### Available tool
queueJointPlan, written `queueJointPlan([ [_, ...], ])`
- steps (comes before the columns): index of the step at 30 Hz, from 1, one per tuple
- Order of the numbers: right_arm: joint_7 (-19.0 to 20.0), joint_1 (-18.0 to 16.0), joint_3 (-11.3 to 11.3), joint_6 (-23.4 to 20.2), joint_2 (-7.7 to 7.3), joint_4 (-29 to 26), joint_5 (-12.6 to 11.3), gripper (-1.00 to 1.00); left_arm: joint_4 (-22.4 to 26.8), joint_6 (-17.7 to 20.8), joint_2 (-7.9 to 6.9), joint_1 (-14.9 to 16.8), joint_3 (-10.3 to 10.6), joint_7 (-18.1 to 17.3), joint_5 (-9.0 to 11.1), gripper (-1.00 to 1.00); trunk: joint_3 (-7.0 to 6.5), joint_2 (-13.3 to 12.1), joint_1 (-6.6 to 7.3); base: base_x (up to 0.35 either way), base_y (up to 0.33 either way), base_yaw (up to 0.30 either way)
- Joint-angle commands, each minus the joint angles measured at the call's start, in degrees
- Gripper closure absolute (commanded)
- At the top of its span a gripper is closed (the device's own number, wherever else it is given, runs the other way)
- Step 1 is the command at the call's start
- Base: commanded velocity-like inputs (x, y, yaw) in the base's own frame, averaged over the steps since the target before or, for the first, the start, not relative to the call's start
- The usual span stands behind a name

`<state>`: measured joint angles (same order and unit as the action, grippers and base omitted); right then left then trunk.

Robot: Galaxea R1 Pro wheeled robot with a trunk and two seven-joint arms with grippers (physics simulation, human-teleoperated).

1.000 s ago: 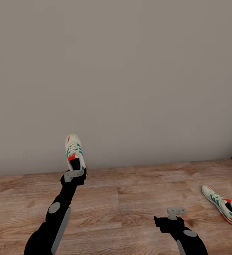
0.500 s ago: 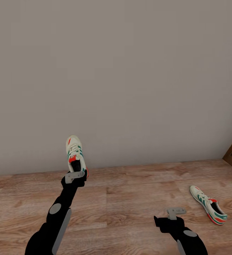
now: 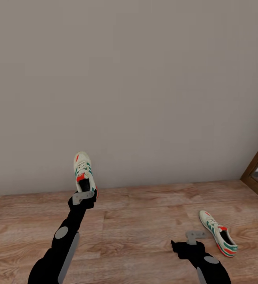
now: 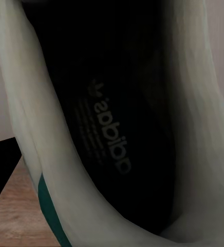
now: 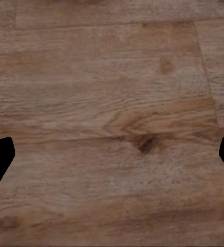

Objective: Pick up the two gym shoes and the two sandals from the corridor floor and place them onto the hallstand (shoe rack) in the corridor, making sure they are on the rack and not on the floor. Arrange them so the two gym shoes are next to each other and the two sandals are next to each other.

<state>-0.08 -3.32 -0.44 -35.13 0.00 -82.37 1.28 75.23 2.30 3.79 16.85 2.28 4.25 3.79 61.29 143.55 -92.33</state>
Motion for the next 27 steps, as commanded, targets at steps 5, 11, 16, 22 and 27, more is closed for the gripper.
queueJointPlan([
  [5,-0.01,-0.02,0.0,-0.27,0.0,-0.03,0.13,-1.0,0.09,0.24,-0.01,0.03,0.1,0.41,0.34,1.0,0.05,0.02,0.01,0.014,-0.35,0.188],
  [11,-0.01,-0.02,0.0,-0.27,0.0,-0.02,0.13,-1.0,0.09,0.24,-0.01,0.03,0.1,0.41,0.34,1.0,0.05,0.02,0.01,0.003,-0.35,0.052],
  [16,-0.01,-0.02,0.0,-0.27,0.0,0.01,0.13,-1.0,0.09,0.21,-0.01,0.03,0.1,0.41,0.34,1.0,0.05,0.02,0.01,0.0,-0.35,0.008],
  [22,-0.01,-0.02,0.0,-0.29,0.0,0.02,0.13,-1.0,0.09,0.21,-0.01,0.03,0.14,0.41,0.34,1.0,0.05,0.02,0.01,-0.006,-0.35,0.001],
  [27,-0.01,-0.01,0.0,-0.29,0.0,0.02,0.13,-1.0,0.09,0.23,-0.01,0.03,0.1,0.41,0.35,1.0,0.05,0.02,0.01,-0.088,-0.346,0.0],
])
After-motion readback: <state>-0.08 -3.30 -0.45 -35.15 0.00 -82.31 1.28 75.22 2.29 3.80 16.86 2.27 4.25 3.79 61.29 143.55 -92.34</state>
